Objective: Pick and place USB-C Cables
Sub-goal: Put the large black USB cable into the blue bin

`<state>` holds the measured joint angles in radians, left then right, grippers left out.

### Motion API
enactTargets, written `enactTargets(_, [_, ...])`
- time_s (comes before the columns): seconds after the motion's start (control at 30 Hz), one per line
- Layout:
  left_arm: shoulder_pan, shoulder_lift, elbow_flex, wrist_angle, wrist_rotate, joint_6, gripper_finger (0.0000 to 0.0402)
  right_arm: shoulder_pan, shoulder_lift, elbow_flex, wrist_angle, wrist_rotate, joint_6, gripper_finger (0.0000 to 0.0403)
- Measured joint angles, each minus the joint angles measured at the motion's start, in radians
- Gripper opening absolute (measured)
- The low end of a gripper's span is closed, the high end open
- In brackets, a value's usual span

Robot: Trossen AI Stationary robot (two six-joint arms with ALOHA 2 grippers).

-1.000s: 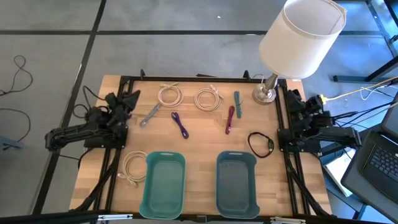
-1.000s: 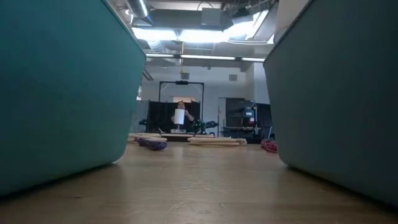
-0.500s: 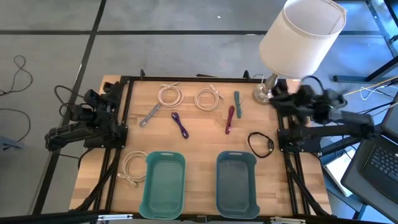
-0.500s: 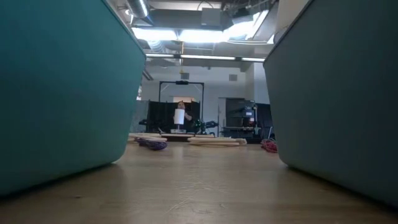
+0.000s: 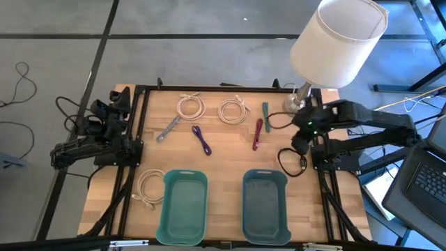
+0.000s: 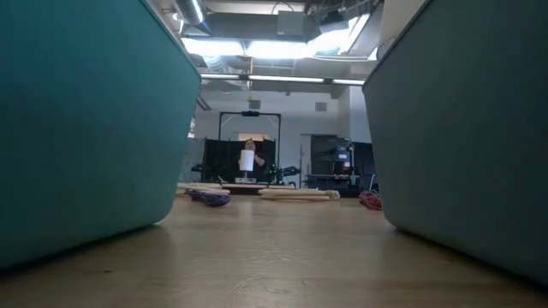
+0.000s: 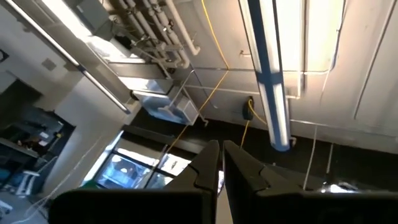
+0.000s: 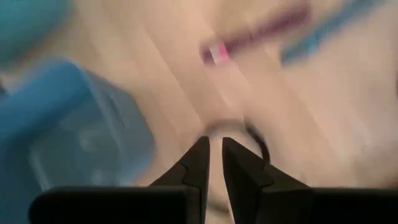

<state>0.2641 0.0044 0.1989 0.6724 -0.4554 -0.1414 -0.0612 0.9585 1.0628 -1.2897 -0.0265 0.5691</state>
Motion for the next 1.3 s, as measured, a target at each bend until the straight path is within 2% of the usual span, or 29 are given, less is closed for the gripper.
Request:
enactTargets(0.1, [0.0,0.0,0.001,-0.012,0.007,0.002,0.0015,0.0,0.027,-0.056,-0.029,0.013,0.029,0.0048])
enactTargets(0.27, [0.0,0.0,0.001,-0.122,0.089,-0.003,0.0015,0.0,0.067,-0.193,0.02,0.038,0.03,0.0048])
enactTargets(0.4, [0.0,0.0,0.001,-0.201,0.09,-0.084,0.0015,0.0,0.098,-0.319,0.109,-0.07,0.025,0.0048])
enactTargets(0.47, [0.0,0.0,0.0,-0.22,0.091,-0.084,0.0015,0.0,0.114,-0.367,0.144,-0.076,0.022,0.0048])
enactTargets(0.67, [0.0,0.0,0.001,-0.23,0.08,-0.055,0.0015,0.0,0.159,-0.456,0.201,-0.005,0.003,0.0049])
enactTargets(0.87, [0.0,0.0,0.0,-0.23,0.08,-0.035,0.0015,0.0,0.186,-0.494,0.316,-0.002,0.005,0.0052])
enactTargets(1.0, [0.0,0.0,0.0,-0.231,0.08,-0.047,0.0015,-0.002,0.213,-0.478,0.316,0.008,0.041,0.0078])
enactTargets(1.3, [0.0,0.0,0.0,-0.229,0.064,-0.031,0.0015,-0.002,0.233,-0.457,0.314,0.039,-0.001,0.0188])
